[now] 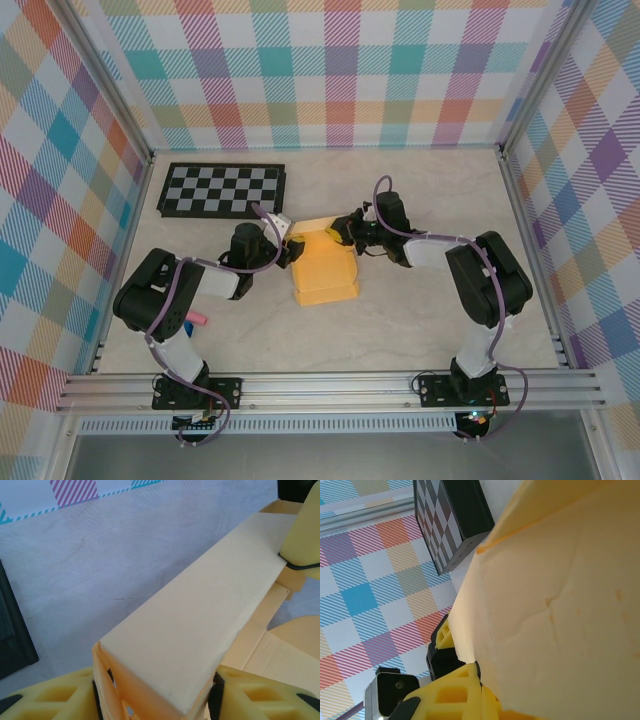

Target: Fold the paper box

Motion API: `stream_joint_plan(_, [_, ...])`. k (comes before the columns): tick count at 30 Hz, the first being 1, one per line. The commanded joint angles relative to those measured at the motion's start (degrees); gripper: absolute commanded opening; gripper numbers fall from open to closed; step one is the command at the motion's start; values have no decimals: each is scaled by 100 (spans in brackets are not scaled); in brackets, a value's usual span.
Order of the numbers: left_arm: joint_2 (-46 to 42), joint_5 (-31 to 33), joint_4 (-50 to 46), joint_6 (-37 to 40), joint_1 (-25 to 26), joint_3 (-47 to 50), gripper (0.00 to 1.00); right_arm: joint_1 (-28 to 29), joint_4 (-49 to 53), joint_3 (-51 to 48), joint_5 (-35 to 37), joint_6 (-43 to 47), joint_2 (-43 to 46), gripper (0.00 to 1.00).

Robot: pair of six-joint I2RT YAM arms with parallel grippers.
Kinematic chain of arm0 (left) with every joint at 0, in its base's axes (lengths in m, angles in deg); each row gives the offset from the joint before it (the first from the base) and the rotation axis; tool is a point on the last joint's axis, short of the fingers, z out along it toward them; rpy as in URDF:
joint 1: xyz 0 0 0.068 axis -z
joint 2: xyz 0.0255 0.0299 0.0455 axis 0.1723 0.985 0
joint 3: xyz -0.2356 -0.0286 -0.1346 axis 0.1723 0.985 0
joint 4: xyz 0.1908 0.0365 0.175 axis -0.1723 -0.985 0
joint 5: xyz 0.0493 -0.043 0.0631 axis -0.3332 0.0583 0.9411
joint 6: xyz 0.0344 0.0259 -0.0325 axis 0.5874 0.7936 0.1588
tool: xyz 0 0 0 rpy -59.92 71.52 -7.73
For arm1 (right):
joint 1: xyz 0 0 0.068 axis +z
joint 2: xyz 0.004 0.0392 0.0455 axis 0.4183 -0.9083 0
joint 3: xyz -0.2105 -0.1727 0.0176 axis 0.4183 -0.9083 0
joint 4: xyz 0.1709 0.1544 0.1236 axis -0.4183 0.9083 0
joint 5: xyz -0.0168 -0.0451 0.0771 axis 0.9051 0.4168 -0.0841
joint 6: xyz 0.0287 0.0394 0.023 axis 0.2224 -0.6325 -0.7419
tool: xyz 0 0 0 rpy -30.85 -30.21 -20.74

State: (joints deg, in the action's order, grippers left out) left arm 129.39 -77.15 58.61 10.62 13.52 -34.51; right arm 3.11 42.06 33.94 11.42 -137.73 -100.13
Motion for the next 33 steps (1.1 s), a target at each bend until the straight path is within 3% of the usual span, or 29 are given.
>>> stream_joint_plan(1, [-69,-154,187,153,106,-30,50,41,55,-100,-17,139,116,0])
stream_joint_plan(10, [-278,-37,-14,117,376,121,48,45,96,-86,-15,201,120,0])
stream_joint_plan(20, [-716,107,-225,103,482,438,66,40,175,-133,5,309,209,0])
stream_joint_plan(24, [-893,-205,-711,231,464,287,67,40,135,-142,5,302,199,0])
stream_joint_plan(33, [-1194,-440,-753,-45,413,566,70,40,71,-172,5,281,218,0])
